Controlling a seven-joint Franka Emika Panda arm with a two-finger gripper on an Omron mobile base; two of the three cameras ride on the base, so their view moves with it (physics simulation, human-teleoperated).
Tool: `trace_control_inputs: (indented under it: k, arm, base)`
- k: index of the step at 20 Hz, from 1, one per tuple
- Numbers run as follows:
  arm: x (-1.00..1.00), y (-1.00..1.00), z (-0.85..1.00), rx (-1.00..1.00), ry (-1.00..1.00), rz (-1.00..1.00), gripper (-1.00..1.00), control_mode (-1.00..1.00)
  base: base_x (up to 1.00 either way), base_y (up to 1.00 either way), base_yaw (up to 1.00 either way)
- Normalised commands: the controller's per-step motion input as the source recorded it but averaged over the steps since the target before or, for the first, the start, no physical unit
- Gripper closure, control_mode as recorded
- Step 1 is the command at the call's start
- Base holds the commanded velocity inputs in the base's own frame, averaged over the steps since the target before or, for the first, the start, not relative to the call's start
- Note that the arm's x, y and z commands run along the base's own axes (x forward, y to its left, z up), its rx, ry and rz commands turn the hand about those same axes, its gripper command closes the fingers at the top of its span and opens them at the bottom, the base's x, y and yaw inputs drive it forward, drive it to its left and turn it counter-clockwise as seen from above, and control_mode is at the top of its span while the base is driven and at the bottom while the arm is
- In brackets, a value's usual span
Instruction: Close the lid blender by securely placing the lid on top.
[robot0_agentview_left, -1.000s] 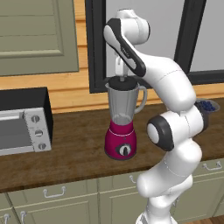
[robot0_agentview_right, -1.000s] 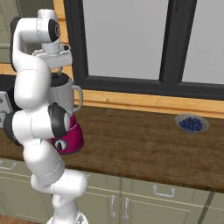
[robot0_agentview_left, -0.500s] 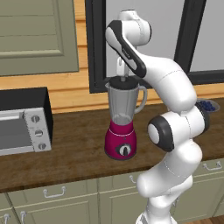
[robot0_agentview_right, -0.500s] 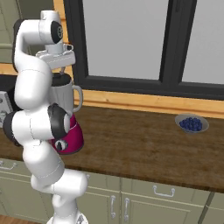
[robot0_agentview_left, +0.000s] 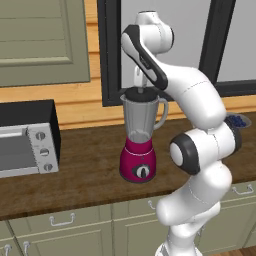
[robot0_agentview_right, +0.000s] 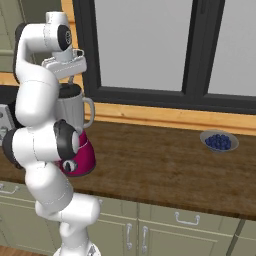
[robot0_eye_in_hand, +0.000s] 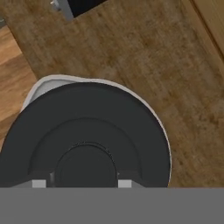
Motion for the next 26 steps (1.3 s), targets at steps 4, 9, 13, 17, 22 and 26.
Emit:
trace_control_inputs:
  k: [4, 9, 13, 17, 22, 26]
  arm:
    - [0.13, 0.0, -0.18, 0.0, -0.1, -0.01, 1.0, -1.0]
    - [0.15, 0.0, -0.21, 0.0, -0.11, -0.01, 1.0, -1.0]
    - [0.1, 0.0, -0.21, 0.0, -0.11, -0.01, 1.0, -1.0]
    - [0.0, 0.0, -0.34, 0.0, -0.05, -0.01, 1.0, -1.0]
    - [-0.03, 0.0, -0.28, 0.0, 0.0, -0.01, 1.0, -1.0]
    - [-0.14, 0.0, -0.03, 0.0, 0.01, -0.01, 1.0, -1.0]
  base:
    - [0.0, 0.0, 0.0]
    - [0.0, 0.0, 0.0]
    - [0.0, 0.0, 0.0]
    - [0.0, 0.0, 0.0]
    - [0.0, 0.0, 0.0]
    - [0.0, 0.0, 0.0]
